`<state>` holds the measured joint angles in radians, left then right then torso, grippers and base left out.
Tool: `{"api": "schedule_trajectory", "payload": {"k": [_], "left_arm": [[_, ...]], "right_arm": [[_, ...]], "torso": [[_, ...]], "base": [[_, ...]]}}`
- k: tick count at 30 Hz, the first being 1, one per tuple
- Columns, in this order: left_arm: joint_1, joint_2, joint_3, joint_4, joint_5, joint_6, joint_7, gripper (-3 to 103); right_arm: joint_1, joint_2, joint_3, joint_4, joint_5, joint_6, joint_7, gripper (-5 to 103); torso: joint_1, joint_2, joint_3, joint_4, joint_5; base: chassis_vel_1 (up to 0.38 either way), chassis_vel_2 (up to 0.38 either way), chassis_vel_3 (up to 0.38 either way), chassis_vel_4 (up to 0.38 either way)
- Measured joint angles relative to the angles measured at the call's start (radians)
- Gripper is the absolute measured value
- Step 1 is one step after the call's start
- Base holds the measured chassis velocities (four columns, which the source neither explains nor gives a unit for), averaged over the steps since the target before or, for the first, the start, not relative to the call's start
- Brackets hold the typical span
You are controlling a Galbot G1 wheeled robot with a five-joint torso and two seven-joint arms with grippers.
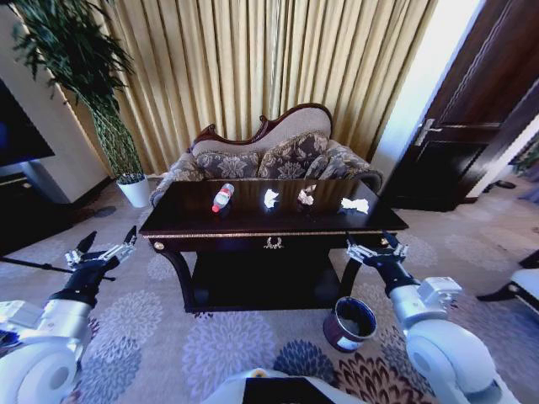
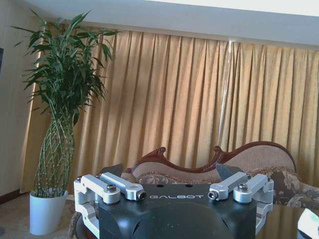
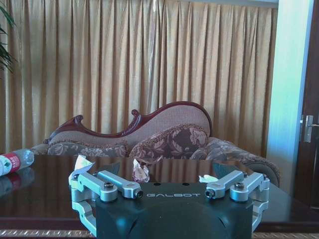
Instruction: Move to the front of the table and place the trash on the table into the trash bin.
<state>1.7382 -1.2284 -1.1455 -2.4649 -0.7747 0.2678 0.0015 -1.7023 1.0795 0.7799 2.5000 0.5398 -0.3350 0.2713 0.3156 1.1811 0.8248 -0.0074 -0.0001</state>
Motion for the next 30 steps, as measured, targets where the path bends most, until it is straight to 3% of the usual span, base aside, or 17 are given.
{"api": "schedule_trajectory", "payload": {"k": [22, 30], "left_arm": [[-0.002, 0.002, 0.000, 0.010, 0.000, 0.000, -0.001, 100], [-0.001, 0.003, -0.001, 0.010, 0.000, -0.001, -0.001, 100]], "right_arm": [[0.012, -0.005, -0.009, 0.000, -0.003, -0.001, 0.013, 100], [0.052, -0.077, 0.004, -0.002, 0.049, -0.040, 0.047, 100]], "torso": [[0.000, 0.000, 0.000, -0.0001, 0.0000], [0.000, 0.000, 0.000, -0.0002, 0.0001]], "base": [[-0.165, 0.158, 0.160, -0.162], [-0.024, 0.027, 0.021, -0.034]]}}
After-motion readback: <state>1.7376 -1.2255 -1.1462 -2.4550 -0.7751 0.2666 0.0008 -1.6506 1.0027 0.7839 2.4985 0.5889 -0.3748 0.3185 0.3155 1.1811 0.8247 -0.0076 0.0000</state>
